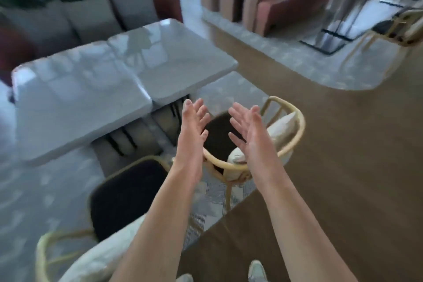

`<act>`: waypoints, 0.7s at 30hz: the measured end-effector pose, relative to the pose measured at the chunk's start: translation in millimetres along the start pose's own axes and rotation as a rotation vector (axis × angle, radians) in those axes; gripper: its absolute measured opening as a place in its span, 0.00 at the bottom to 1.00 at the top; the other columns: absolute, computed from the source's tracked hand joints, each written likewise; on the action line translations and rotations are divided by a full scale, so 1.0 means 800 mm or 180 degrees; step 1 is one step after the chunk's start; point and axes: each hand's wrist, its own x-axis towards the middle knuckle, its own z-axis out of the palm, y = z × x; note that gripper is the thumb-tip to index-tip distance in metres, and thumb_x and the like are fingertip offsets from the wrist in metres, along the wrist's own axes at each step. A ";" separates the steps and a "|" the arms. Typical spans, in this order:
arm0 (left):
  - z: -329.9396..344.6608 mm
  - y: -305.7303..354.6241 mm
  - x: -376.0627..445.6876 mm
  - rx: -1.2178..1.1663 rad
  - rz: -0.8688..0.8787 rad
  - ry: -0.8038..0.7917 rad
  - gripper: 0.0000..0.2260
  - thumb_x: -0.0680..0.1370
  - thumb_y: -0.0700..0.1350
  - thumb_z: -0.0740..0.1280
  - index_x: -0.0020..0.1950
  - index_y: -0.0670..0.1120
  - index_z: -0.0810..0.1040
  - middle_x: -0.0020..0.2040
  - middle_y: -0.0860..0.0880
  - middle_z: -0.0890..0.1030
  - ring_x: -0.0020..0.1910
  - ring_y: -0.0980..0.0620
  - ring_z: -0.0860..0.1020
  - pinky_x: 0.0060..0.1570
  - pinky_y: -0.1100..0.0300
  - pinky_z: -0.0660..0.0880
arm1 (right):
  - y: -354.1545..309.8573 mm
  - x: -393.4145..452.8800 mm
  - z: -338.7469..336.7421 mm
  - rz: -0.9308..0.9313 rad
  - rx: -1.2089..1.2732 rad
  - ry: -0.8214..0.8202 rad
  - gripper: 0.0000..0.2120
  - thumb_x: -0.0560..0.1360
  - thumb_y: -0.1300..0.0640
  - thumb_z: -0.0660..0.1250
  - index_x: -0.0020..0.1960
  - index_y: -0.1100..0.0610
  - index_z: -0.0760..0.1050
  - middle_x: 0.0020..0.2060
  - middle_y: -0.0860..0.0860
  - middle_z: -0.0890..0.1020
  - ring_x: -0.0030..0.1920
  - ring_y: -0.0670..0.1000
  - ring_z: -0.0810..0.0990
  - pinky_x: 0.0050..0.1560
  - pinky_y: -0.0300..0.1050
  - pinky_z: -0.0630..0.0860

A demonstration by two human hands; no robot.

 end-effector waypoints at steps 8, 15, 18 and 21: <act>-0.009 -0.006 -0.062 -0.0293 0.0225 0.1491 0.29 0.84 0.62 0.43 0.80 0.50 0.64 0.79 0.48 0.65 0.77 0.51 0.65 0.79 0.45 0.55 | -0.021 0.027 -0.022 -0.0001 -0.0427 -0.1078 0.39 0.73 0.32 0.48 0.78 0.52 0.63 0.76 0.47 0.68 0.76 0.48 0.65 0.77 0.55 0.62; -0.009 -0.002 -0.114 -0.0196 0.0512 0.1817 0.28 0.84 0.62 0.44 0.79 0.51 0.64 0.79 0.50 0.66 0.77 0.53 0.65 0.79 0.47 0.55 | -0.029 0.002 -0.027 -0.0157 -0.0538 -0.1384 0.37 0.74 0.32 0.47 0.78 0.49 0.63 0.76 0.46 0.68 0.76 0.49 0.66 0.77 0.56 0.62; -0.008 -0.005 -0.133 -0.0175 0.0526 0.1743 0.29 0.84 0.62 0.43 0.79 0.51 0.65 0.79 0.50 0.66 0.76 0.53 0.66 0.78 0.47 0.56 | -0.035 -0.014 -0.027 -0.0124 -0.0457 -0.1404 0.38 0.74 0.32 0.47 0.77 0.51 0.65 0.75 0.47 0.70 0.75 0.48 0.67 0.76 0.55 0.63; -0.009 -0.018 -0.148 -0.0276 0.0491 0.1661 0.29 0.84 0.62 0.43 0.78 0.50 0.65 0.78 0.48 0.67 0.76 0.51 0.67 0.78 0.45 0.57 | -0.024 -0.036 -0.038 -0.0142 -0.0434 -0.1373 0.38 0.74 0.32 0.47 0.77 0.52 0.66 0.74 0.48 0.71 0.75 0.48 0.67 0.76 0.55 0.64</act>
